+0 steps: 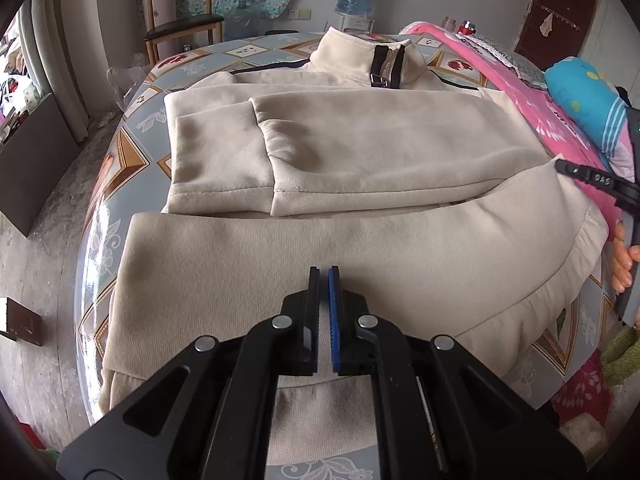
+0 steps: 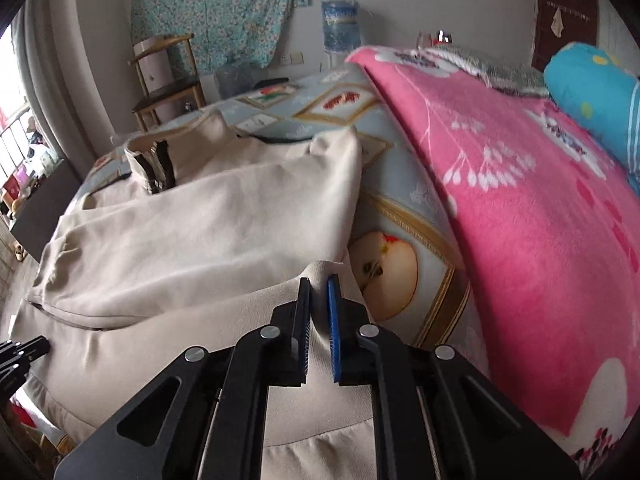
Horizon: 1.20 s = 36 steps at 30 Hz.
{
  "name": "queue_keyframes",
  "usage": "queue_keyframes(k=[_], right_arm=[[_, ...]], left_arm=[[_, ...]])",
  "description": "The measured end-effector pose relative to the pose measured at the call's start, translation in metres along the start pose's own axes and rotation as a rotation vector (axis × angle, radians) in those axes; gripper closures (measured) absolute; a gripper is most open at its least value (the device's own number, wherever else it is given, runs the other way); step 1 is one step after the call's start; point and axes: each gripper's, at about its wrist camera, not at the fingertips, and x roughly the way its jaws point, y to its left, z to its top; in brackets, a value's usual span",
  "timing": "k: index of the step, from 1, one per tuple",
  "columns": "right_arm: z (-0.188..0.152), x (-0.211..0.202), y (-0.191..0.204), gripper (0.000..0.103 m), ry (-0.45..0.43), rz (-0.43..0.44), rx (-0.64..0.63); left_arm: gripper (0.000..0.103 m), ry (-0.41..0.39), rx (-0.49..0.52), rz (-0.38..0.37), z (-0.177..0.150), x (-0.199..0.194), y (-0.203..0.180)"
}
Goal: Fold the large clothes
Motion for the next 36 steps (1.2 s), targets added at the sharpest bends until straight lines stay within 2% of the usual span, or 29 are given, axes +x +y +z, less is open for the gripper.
queue_keyframes(k=[3,6,9,11,13,16,18,20,22,23,24,26,29,31,33,34,36], right_arm=[[0.0,0.002,0.002,0.093,0.0,-0.015,-0.01],[0.006,-0.019,-0.002,0.081,-0.008,-0.037,0.007],[0.01,-0.057,-0.01,0.071,-0.077,-0.025,0.041],[0.009,-0.082,-0.006,0.07,-0.114,0.025,0.038],[0.004,-0.099,0.012,0.07,-0.125,0.116,-0.006],[-0.014,-0.092,0.063,0.07,-0.033,0.287,-0.12],[-0.031,-0.071,0.104,0.071,0.058,0.367,-0.212],[-0.044,-0.05,0.136,0.08,0.13,0.393,-0.288],[-0.05,-0.027,0.156,0.088,0.192,0.383,-0.329],[-0.051,-0.015,0.161,0.093,0.202,0.345,-0.345],[-0.048,-0.013,0.162,0.095,0.176,0.338,-0.349],[-0.039,-0.007,0.162,0.095,0.176,0.319,-0.335],[-0.032,0.004,0.162,0.095,0.173,0.332,-0.305],[-0.03,0.006,0.16,0.096,0.169,0.331,-0.282],[-0.03,0.007,0.159,0.096,0.161,0.33,-0.262],[-0.03,0.007,0.156,0.096,0.164,0.337,-0.249],[-0.027,0.004,0.15,0.096,0.173,0.327,-0.211]], left_arm=[[0.098,-0.003,-0.003,-0.001,0.0,0.0,0.001],[0.098,-0.005,-0.006,-0.002,-0.001,0.0,0.001],[0.098,-0.007,-0.001,-0.002,-0.001,0.0,0.001],[0.098,-0.007,-0.001,-0.003,-0.001,0.0,0.001],[0.098,-0.009,0.0,-0.006,-0.001,0.0,0.001],[0.098,-0.012,-0.001,-0.012,-0.002,0.0,0.002],[0.098,-0.013,-0.004,-0.014,-0.002,-0.001,0.003],[0.098,-0.013,-0.007,-0.015,-0.002,-0.001,0.003],[0.098,-0.012,-0.006,-0.016,-0.001,-0.001,0.003],[0.098,-0.01,-0.003,-0.017,-0.001,-0.001,0.003],[0.098,-0.01,-0.001,-0.013,-0.001,-0.002,0.004],[0.098,-0.024,0.003,-0.016,0.0,-0.009,0.004],[0.098,-0.06,0.026,-0.127,0.002,-0.025,-0.002],[0.098,-0.054,0.056,-0.189,0.001,-0.027,-0.013],[0.098,-0.026,0.082,-0.221,-0.002,-0.02,-0.025],[0.098,-0.007,0.097,-0.218,-0.004,-0.014,-0.032],[0.098,0.041,0.123,-0.161,-0.01,0.001,-0.041]])
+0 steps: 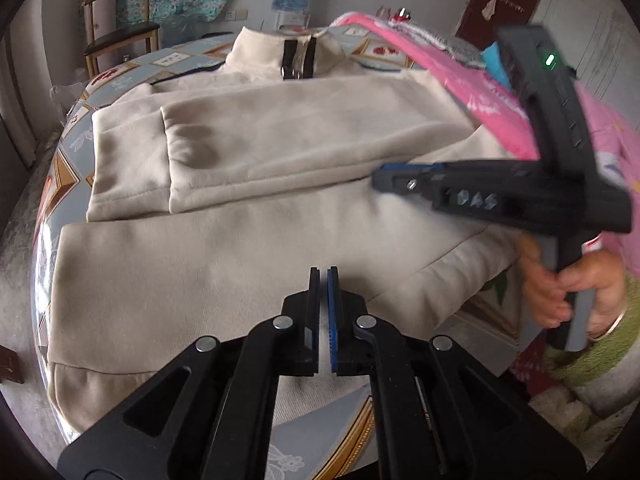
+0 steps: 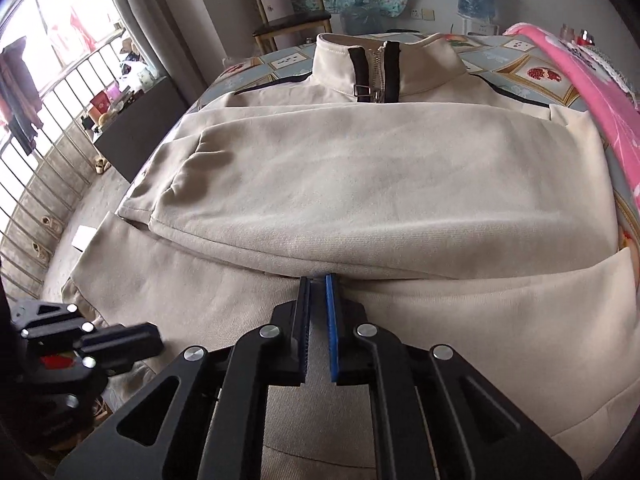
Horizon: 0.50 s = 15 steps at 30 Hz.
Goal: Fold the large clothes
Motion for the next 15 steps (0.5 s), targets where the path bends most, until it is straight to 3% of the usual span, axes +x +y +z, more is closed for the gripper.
queue_keyframes(k=[2,5,8,11,14,15], right_arm=[[-0.003,-0.024,-0.004,0.096,-0.044,-0.055,0.003],[-0.013,-0.07,-0.007,0.096,-0.111,-0.025,-0.014],[-0.035,-0.097,0.001,0.096,-0.107,0.016,-0.071],[-0.06,-0.089,0.005,0.096,-0.044,-0.005,-0.101],[-0.079,-0.05,-0.015,0.097,0.05,-0.056,-0.025],[-0.081,-0.051,-0.019,0.097,0.016,-0.043,-0.009]], left_arm=[[0.098,-0.014,0.0,0.009,-0.002,-0.001,-0.001],[0.098,-0.011,-0.012,0.008,-0.002,-0.001,0.0],[0.098,-0.013,-0.018,0.008,-0.003,-0.001,0.0],[0.098,-0.016,-0.024,0.008,-0.003,-0.002,0.001],[0.098,-0.021,-0.033,0.004,-0.003,-0.002,0.002],[0.098,-0.019,-0.034,0.002,-0.003,-0.002,0.002]])
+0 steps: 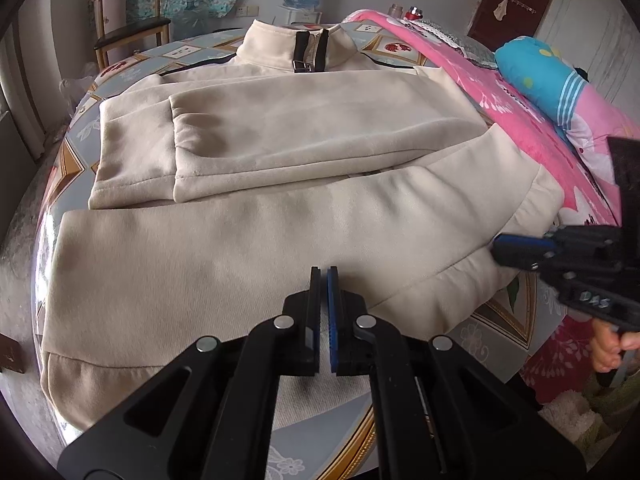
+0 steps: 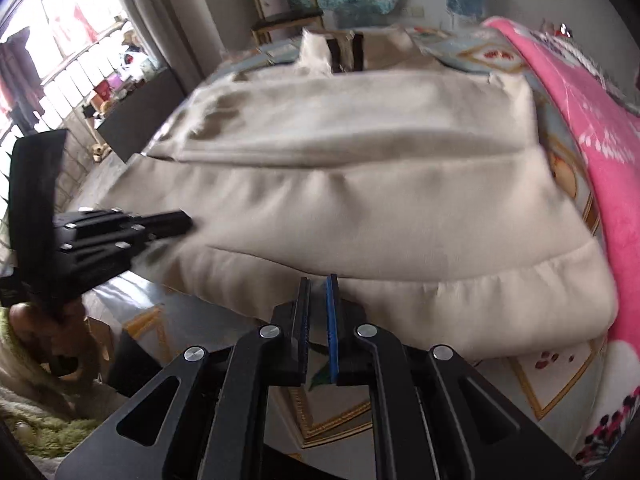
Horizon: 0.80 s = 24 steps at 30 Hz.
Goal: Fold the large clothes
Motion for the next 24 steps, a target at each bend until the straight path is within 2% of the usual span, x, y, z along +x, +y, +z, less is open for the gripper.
queue_keyframes(k=[2,3,7,8,10,13,16,19,20,23,24], right_arm=[[0.005,-0.006,0.003,0.097,0.012,-0.021,0.011],[0.007,-0.017,0.011,0.097,-0.022,-0.03,-0.02],[0.012,-0.042,0.044,0.097,-0.095,0.067,-0.129],[0.012,-0.04,0.051,0.097,-0.091,0.086,-0.142],[0.01,-0.021,0.061,0.097,-0.055,0.072,-0.167],[0.003,0.009,0.055,0.097,0.009,0.084,-0.117],[0.007,-0.007,0.057,0.097,-0.025,0.089,-0.11],[0.008,-0.03,0.066,0.097,-0.096,0.184,-0.143],[0.006,-0.027,0.069,0.097,-0.089,0.185,-0.154],[-0.007,0.012,0.073,0.097,0.011,0.154,-0.169],[-0.009,0.01,0.072,0.097,-0.017,0.167,-0.164]], left_arm=[[0.098,0.003,0.006,0.002,0.0,-0.001,0.0],[0.099,0.003,0.011,0.006,0.0,-0.001,0.0],[0.099,0.004,0.019,0.013,0.0,-0.001,-0.001],[0.099,0.002,0.02,0.015,0.0,-0.001,-0.002],[0.099,0.001,0.022,0.018,0.0,-0.001,-0.002],[0.099,0.003,0.022,0.018,0.0,-0.001,-0.002],[0.099,0.005,0.03,0.023,0.0,-0.001,-0.003],[0.099,0.001,0.033,0.027,-0.001,-0.001,-0.003],[0.099,-0.001,0.032,0.028,-0.001,-0.001,-0.003],[0.099,0.0,0.025,0.025,-0.001,-0.001,-0.002],[0.099,0.003,0.022,0.022,-0.001,-0.001,-0.002]])
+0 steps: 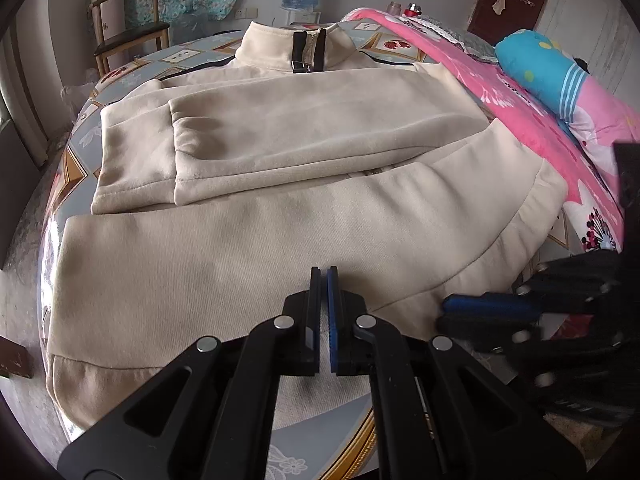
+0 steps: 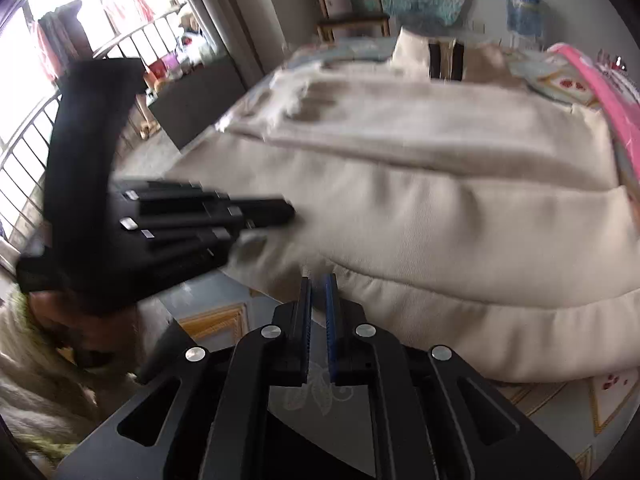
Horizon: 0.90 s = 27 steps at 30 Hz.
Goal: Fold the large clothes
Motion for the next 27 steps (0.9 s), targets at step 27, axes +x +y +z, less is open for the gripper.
queue_keyframes(k=[27], right_arm=[[-0.037,-0.051,-0.113,0.063,-0.115,-0.328,0.373]], left_arm=[[0.101,0.015,-0.218,-0.048,-0.042,-0.037,0.063]])
